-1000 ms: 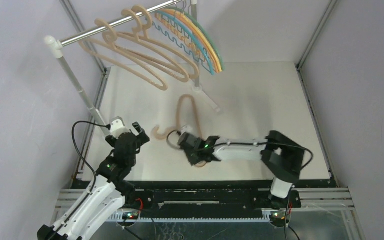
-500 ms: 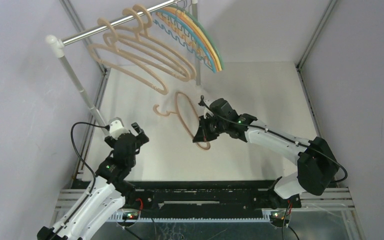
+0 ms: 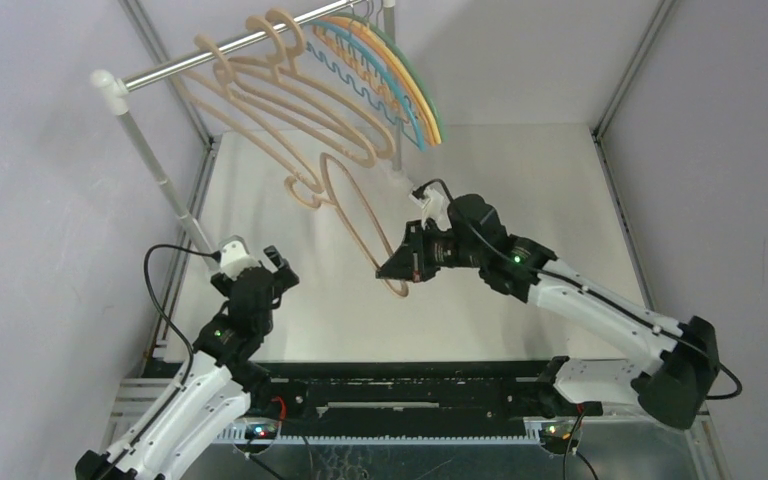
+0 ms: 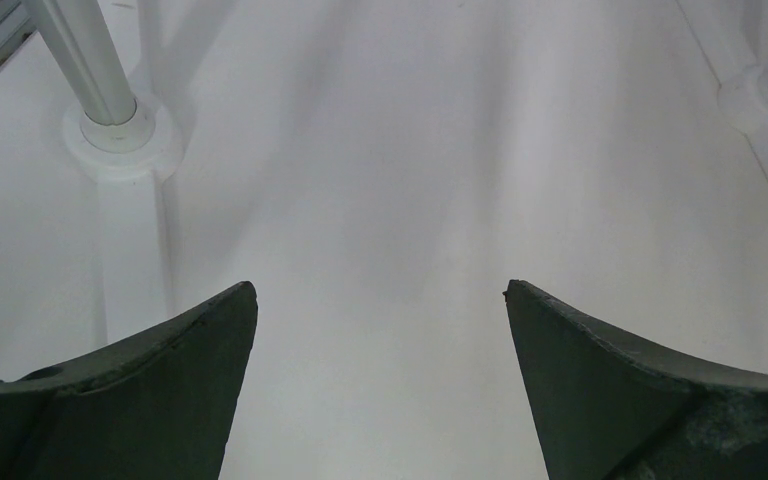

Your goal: Organize the hangers

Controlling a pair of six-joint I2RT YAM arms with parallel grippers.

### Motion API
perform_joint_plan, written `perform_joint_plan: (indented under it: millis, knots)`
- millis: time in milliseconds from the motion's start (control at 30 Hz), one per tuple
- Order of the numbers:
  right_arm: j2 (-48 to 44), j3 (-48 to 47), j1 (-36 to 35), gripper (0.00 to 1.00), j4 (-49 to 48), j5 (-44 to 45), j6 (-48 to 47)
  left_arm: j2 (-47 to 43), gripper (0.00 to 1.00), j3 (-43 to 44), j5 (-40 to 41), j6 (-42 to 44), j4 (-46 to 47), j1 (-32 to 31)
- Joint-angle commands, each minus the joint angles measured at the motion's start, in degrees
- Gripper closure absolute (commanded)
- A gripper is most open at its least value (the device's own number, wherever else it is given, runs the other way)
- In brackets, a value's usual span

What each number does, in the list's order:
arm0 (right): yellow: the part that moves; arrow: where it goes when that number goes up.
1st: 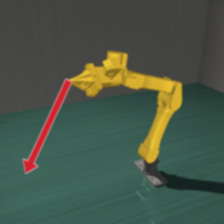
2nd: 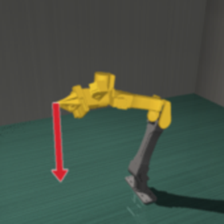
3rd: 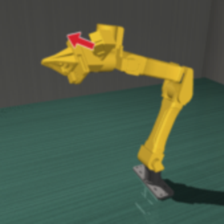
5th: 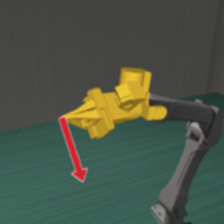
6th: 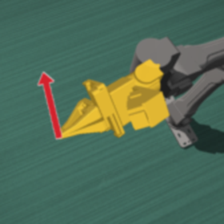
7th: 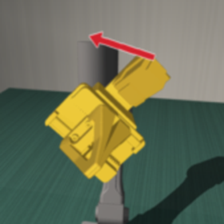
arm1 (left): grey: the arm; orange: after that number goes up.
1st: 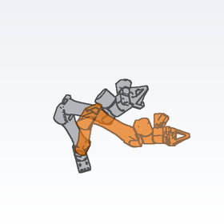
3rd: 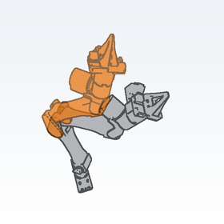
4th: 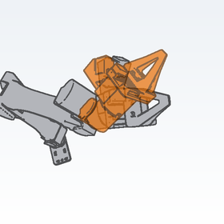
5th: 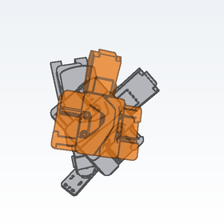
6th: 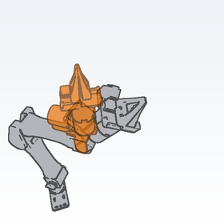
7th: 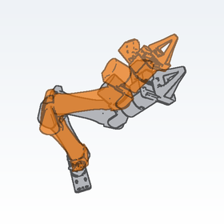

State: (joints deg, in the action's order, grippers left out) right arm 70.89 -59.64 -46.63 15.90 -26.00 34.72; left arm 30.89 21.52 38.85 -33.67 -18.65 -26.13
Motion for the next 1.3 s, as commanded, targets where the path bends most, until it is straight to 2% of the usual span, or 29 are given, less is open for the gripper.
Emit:
perform_joint_plan:
  millis: [0,200,500,667,900,1100,1267]
  knots:
    - [-4.57,-3.67,-3.55,1.00,-3.69,2.44,1.47,1.31,0.01,-0.83,0.21,-0.96,2.93,-0.15]
    - [-3.19,-9.31,-7.91,1.00,2.30,2.08,-0.37,2.68,0.01,-0.23,-1.09,-1.17,3.86,-0.21]
    - [2.13,-14.80,-9.52,1.00,0.80,-5.71,1.38,2.07,0.01,-1.68,-1.06,-1.75,4.25,-0.15]
    - [5.90,-19.63,-10.45,1.00,-3.84,-11.76,3.57,2.32,0.01,-2.16,-0.84,-1.66,4.95,-0.17]
    - [10.58,-28.11,-11.23,1.00,-6.67,-14.68,4.89,3.12,0.01,-2.07,-1.08,-1.66,5.47,-0.15]
    - [14.77,-32.25,-10.23,1.00,-11.68,-11.05,5.79,2.69,0.01,-2.41,-0.97,-1.66,5.65,-0.15]
    - [21.77,-38.14,-8.36,1.00,-18.29,-9.56,7.63,2.47,0.01,-1.82,-0.98,-1.24,5.45,-0.19]
